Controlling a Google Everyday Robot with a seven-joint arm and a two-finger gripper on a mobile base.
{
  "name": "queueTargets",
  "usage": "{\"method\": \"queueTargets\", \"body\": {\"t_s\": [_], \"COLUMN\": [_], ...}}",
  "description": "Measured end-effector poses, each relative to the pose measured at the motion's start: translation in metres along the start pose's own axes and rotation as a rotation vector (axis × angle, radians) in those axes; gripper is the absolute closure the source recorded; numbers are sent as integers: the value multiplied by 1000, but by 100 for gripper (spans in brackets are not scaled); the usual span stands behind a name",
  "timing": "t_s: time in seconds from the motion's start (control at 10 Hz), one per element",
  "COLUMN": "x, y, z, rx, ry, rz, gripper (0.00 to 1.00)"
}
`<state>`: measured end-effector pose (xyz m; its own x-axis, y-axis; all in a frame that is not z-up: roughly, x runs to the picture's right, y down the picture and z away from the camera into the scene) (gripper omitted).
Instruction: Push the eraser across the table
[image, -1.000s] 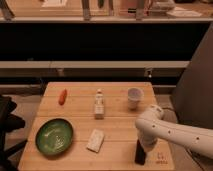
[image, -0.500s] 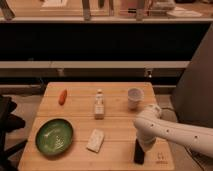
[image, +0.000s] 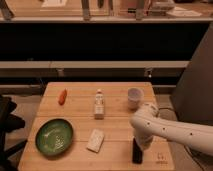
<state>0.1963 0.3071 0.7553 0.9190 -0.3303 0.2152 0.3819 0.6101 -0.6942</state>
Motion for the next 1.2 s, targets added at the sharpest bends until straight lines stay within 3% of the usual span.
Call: {"method": "queueTargets", "body": {"t_s": [1.2], "x": [-17], "y": [-11], "z": [-3], "rx": [-11], "ry": [4], "rz": [-69], "gripper": [100]}}
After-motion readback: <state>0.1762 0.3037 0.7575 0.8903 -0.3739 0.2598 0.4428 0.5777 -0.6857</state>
